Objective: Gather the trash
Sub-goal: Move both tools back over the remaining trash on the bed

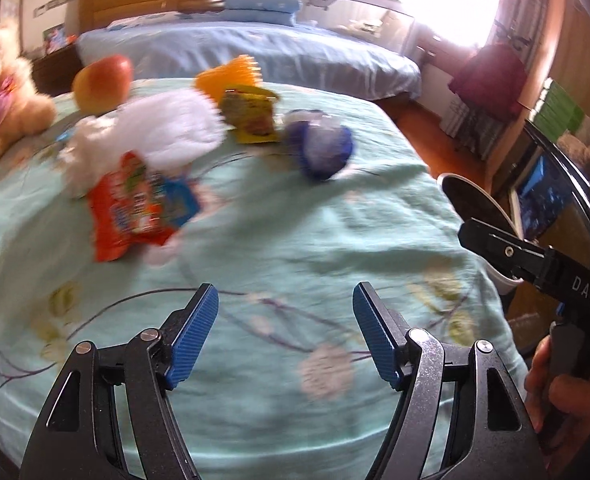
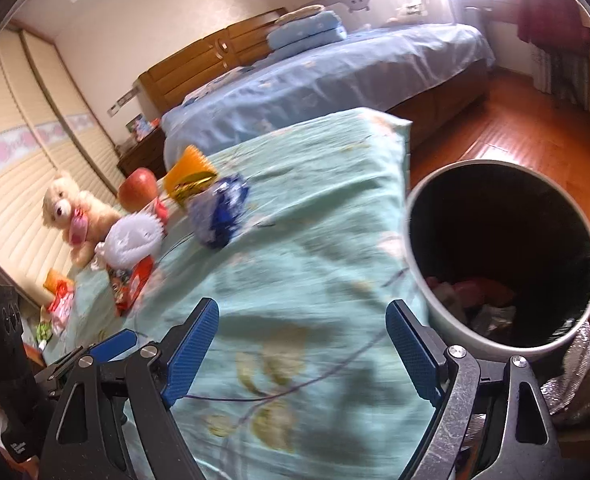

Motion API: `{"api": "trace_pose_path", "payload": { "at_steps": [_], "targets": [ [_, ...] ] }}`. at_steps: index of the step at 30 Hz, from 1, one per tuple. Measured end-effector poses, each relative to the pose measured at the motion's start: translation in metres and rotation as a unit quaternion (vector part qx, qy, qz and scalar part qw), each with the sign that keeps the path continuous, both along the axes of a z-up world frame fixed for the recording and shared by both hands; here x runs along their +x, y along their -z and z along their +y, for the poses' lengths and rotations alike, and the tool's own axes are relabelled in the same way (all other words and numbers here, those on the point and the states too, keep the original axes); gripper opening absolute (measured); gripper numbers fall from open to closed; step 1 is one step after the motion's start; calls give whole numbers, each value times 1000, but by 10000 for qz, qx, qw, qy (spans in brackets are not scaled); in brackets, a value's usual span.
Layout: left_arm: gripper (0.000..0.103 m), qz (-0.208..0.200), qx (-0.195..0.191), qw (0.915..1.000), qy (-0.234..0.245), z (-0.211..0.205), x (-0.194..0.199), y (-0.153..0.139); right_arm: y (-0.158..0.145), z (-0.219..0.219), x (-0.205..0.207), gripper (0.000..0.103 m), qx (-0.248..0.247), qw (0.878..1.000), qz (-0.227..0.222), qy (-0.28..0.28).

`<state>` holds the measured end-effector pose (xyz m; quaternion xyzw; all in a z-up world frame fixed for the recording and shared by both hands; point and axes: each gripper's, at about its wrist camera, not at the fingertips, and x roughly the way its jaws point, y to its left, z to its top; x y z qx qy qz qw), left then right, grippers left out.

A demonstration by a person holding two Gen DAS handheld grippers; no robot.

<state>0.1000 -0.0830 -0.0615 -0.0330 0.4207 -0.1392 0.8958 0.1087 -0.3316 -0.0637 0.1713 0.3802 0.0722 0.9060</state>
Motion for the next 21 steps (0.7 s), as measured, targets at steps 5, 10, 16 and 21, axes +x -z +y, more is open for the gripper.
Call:
{"api": "trace_pose_path", "payload": {
  "at_steps": [5, 10, 16, 21],
  "targets": [
    [73, 19, -60, 9994, -343, 27, 1, 2, 1, 21, 7, 87, -34, 9998, 18, -194],
    [74, 41, -117, 9980, -617, 49, 6, 3, 1, 38, 16, 87, -88, 9994, -9, -343],
    [75, 33, -129, 9969, -782, 61, 16, 2, 3, 50, 31, 87, -135, 9990, 14, -425],
    [75, 6, -110, 9965, -833, 63, 28, 2, 5, 55, 45, 87, -127, 9989, 36, -440]
  ]
}}
